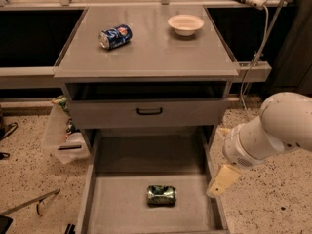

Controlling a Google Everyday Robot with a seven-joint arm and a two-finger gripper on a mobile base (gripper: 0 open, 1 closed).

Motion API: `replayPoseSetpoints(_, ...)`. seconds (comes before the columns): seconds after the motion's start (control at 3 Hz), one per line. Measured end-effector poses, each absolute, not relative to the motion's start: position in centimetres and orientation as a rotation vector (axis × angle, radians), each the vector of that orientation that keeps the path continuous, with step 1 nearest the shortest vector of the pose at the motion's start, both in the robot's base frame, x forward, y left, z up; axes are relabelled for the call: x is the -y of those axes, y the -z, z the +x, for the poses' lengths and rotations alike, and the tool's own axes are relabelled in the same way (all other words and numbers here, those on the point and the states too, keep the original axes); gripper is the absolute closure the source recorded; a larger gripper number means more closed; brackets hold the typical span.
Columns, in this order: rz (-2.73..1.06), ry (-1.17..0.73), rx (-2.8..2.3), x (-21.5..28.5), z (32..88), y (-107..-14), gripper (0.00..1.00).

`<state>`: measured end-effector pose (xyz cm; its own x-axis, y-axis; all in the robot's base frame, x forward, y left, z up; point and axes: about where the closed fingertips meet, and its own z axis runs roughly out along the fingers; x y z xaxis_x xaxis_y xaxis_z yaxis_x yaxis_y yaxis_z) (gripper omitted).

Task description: Pick green can from middle drawer and place on counter

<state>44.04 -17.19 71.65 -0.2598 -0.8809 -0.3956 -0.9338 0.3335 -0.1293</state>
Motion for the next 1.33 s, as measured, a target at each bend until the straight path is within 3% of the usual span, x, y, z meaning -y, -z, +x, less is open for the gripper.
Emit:
replayPoseSetpoints(0.33,-1.585,-0.211,-2.196,16.5,43.9,-69.6,0.0)
replayPoseSetpoints(1.33,-1.417,-0.416,-2.216,10.0,47.4,-51.3,0.0)
